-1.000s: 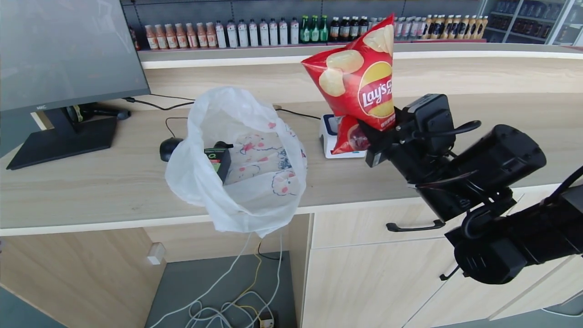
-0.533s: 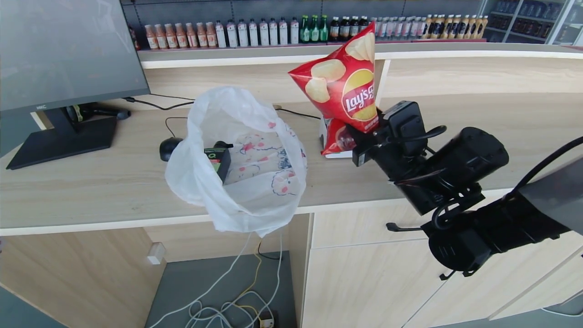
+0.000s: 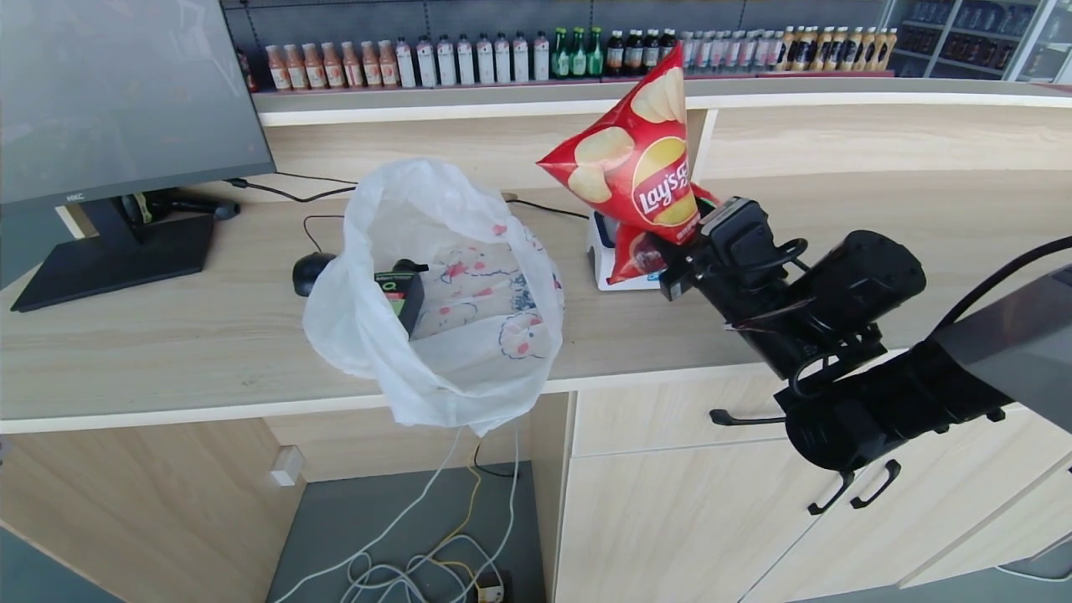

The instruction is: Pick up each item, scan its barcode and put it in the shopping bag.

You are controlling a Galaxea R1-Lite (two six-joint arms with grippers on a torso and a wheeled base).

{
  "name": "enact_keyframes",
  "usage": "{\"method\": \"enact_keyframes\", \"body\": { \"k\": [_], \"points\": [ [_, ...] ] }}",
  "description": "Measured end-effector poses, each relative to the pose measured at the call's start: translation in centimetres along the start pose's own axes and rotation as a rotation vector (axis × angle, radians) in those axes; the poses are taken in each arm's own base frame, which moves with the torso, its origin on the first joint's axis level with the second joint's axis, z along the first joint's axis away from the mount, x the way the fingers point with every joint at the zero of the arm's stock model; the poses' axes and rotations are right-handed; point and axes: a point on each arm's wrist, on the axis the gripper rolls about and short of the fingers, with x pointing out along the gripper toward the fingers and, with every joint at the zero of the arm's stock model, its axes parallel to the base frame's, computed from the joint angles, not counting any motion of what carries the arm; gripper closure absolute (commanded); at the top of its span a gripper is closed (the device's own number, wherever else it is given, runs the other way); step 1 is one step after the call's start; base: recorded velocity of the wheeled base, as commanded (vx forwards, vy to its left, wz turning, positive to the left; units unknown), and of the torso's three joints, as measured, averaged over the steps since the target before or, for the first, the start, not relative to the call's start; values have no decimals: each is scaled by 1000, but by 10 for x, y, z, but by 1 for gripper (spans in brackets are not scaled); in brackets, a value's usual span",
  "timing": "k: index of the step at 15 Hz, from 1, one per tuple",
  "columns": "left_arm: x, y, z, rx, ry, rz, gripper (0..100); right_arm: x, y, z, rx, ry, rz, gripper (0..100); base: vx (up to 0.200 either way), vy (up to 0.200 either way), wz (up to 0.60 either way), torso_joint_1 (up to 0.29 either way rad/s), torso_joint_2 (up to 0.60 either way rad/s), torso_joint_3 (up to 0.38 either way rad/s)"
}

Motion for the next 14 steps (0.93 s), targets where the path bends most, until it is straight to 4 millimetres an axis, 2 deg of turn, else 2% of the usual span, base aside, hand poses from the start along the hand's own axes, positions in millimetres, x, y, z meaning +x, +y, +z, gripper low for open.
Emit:
{"method": "enact_keyframes", "body": {
  "k": [4,14],
  "points": [
    [0,0,0,0,0,0,0,4,-14,-14,-50,-10,-15,100,0,0,0,0,0,0],
    [0,0,0,0,0,0,0,6,-5,-29,-80,-9,39,100,0,0,0,0,0,0]
  ]
}}
